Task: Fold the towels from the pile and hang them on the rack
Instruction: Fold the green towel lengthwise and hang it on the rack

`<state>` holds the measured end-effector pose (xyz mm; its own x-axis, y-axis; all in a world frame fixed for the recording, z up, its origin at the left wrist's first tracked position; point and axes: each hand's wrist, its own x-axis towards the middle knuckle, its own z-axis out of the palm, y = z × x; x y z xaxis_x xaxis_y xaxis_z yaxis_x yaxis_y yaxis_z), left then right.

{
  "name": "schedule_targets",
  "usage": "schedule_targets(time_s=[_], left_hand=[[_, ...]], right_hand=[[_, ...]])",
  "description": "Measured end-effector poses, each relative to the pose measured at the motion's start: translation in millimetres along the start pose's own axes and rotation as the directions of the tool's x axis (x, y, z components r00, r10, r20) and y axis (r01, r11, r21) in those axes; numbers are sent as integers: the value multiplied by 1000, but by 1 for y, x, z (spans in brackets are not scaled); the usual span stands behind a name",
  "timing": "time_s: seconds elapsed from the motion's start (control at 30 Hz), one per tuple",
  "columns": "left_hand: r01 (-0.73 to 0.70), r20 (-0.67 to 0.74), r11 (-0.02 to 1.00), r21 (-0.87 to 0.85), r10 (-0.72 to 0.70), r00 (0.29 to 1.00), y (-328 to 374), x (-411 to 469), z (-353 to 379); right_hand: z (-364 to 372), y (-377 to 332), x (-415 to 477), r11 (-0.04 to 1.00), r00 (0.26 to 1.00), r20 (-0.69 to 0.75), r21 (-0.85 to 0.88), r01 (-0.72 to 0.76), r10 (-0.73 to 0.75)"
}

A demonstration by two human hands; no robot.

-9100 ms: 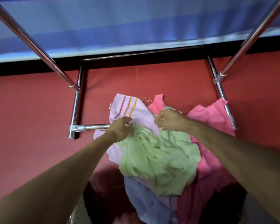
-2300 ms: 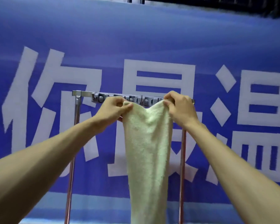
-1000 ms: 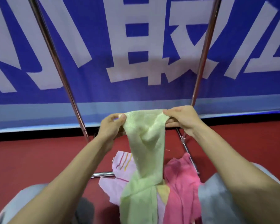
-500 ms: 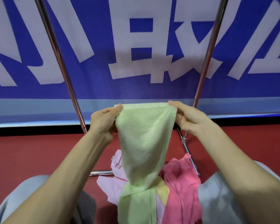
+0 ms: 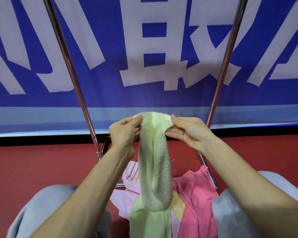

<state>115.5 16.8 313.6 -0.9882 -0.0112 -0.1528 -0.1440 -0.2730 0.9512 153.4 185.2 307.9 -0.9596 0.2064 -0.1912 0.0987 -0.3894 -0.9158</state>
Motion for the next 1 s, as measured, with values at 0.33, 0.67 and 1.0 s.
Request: schedule_targets(time_s=[0.33, 0.67, 1.0], left_hand=[[-199, 209, 965, 172, 161, 964, -17, -13, 7], [-295, 209, 902, 314, 237, 949, -41, -5, 8], [-487, 447, 672, 558, 252, 858, -46, 0, 1]], right_hand=[[2, 5, -11, 986, 998, 62, -167, 4, 6], [4, 19, -7, 982, 999, 31, -191, -9, 15], [0, 17, -9, 969, 998, -49, -243, 35, -48]])
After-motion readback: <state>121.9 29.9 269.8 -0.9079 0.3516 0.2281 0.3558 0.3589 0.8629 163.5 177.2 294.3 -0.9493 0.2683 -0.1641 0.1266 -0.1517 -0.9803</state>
